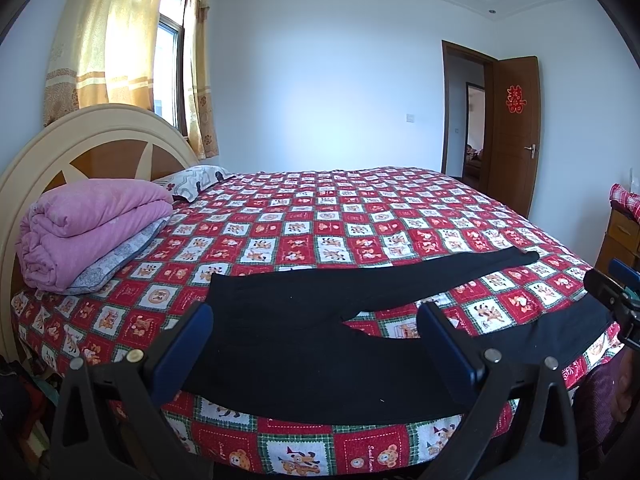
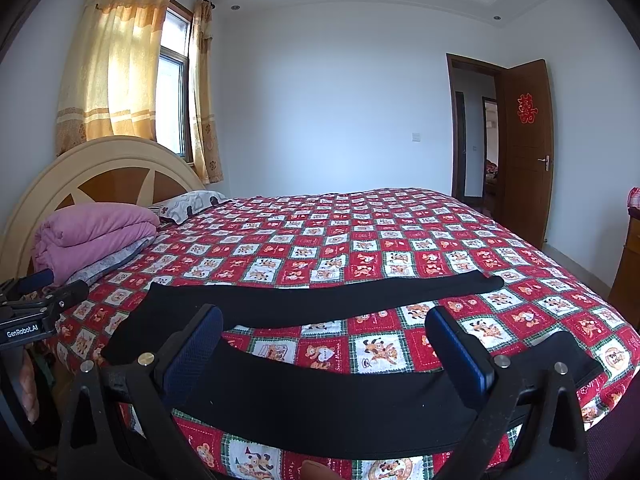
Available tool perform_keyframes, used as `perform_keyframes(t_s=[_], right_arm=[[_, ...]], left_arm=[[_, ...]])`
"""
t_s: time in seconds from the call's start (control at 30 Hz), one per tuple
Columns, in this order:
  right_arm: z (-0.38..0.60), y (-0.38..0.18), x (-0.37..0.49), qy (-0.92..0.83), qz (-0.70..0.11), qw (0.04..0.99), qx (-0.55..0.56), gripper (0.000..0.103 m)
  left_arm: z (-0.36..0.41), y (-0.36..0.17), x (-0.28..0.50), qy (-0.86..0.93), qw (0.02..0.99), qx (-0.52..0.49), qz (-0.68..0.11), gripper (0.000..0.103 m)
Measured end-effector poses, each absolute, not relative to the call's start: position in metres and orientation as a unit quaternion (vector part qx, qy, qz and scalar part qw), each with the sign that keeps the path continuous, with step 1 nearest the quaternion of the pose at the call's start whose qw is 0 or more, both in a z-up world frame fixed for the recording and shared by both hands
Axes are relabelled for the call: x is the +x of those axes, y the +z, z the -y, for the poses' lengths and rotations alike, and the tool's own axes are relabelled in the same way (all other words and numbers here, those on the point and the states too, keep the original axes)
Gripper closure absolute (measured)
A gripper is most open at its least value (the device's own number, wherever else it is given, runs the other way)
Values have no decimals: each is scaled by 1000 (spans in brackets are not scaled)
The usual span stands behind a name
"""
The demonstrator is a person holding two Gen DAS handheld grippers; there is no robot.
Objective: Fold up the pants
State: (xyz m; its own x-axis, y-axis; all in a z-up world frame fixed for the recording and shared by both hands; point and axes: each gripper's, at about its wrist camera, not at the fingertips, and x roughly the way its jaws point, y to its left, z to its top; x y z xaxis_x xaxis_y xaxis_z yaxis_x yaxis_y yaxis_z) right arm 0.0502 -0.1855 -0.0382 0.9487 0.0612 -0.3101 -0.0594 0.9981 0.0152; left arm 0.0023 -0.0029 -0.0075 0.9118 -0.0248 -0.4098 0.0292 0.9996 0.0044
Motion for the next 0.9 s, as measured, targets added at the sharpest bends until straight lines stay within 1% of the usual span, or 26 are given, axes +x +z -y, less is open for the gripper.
perform_keyframes(t_s=[0.43, 0.9], right_arm=[[185, -42, 52, 30, -162, 986, 0, 1], [178, -56, 64, 29, -185, 982, -14, 1]], left_arm=[[2, -8, 2, -14, 977, 5, -211, 0], [-2, -30, 13, -13, 973, -4, -233, 0]])
